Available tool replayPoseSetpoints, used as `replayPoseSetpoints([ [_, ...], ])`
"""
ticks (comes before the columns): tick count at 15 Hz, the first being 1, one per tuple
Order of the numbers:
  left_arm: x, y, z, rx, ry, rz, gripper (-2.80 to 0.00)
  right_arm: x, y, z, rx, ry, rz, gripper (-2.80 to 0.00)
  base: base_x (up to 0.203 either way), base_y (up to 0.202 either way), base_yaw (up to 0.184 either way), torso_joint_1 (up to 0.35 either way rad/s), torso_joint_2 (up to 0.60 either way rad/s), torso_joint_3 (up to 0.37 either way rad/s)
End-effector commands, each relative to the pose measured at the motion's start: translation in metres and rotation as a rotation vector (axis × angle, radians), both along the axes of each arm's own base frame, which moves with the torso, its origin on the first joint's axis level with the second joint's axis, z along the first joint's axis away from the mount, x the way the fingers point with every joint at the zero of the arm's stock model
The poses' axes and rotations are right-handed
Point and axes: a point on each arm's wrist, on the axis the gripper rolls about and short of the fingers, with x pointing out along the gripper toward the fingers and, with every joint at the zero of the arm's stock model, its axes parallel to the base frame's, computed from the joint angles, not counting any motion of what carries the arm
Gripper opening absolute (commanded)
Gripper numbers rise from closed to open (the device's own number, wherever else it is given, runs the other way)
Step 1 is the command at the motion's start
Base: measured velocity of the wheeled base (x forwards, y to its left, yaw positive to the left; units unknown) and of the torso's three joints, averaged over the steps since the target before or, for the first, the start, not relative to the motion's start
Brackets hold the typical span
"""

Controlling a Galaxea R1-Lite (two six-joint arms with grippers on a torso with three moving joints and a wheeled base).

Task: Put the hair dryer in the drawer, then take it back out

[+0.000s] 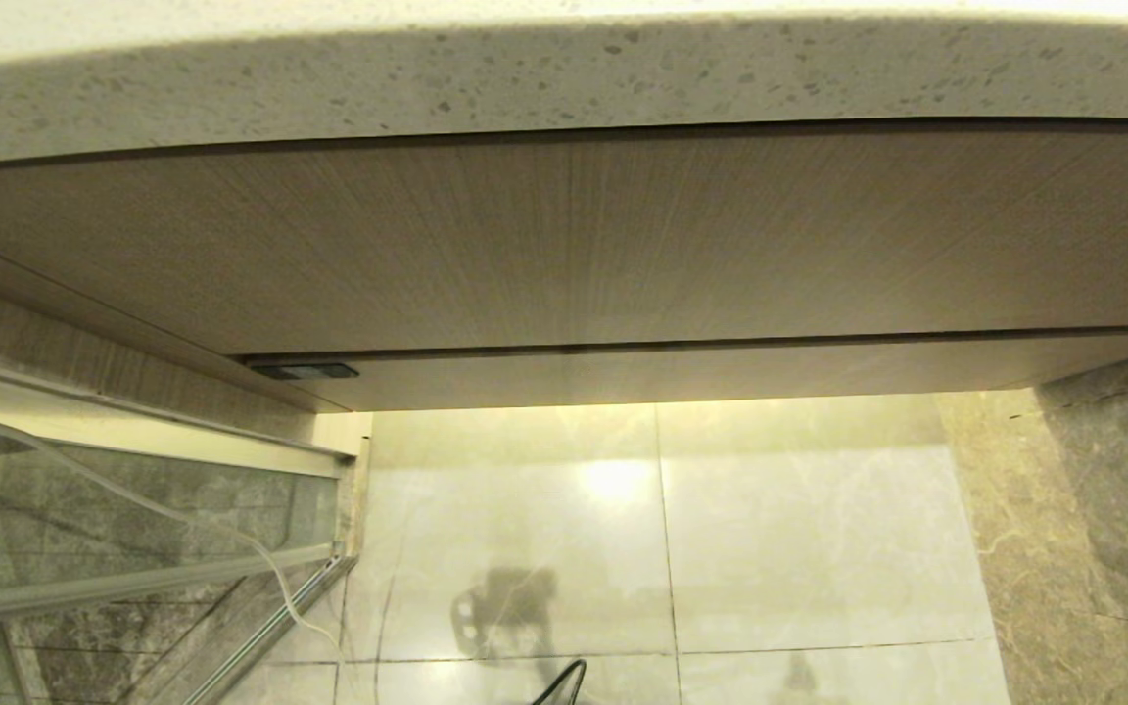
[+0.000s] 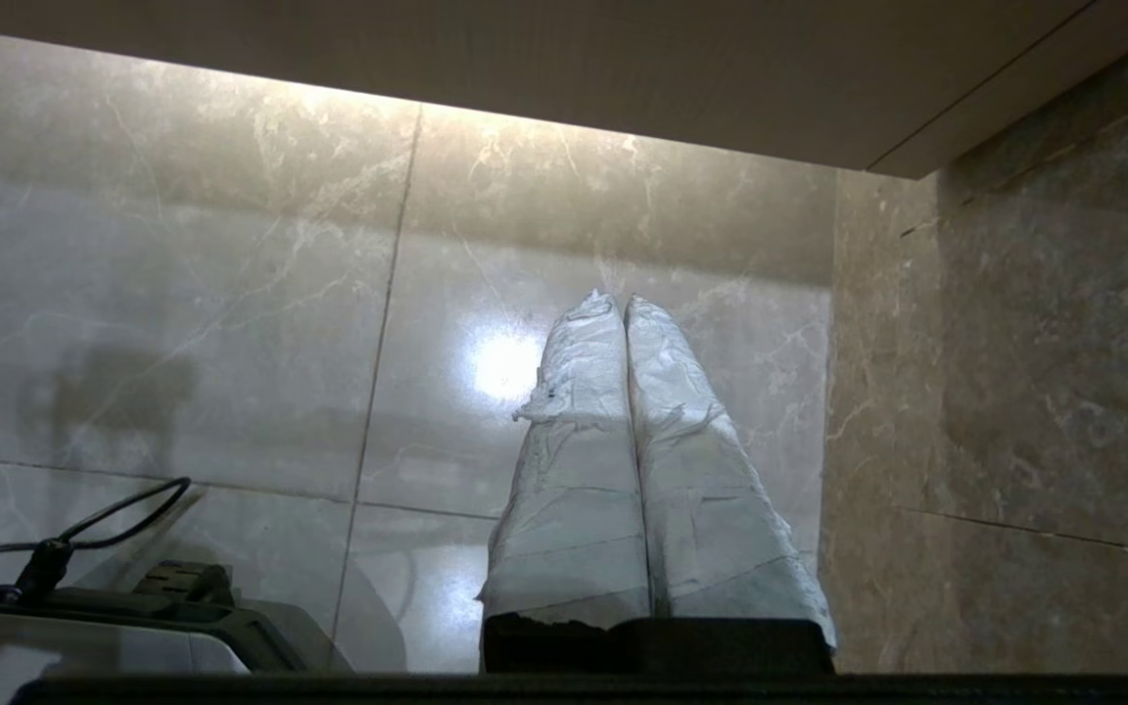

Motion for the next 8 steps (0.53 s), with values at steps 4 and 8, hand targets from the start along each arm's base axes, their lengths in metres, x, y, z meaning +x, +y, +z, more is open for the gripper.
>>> replayPoseSetpoints([
  [4,0.0037,0.0000,-0.0109,0.000,0.038,0.000,-2.80,0.0005,0.0000,-0.0010,0.061,0.013,0.005,-2.80,0.000,0.000,0.000,0.000,0.00,0.000],
  [8,0.0037,0.0000,-0.0109,0.000,0.038,0.000,-2.80,0.0003,-0.0003,-0.0073,0.180,0.081,-0.010,-2.80,0.000,0.000,0.000,0.000,0.00,0.000],
])
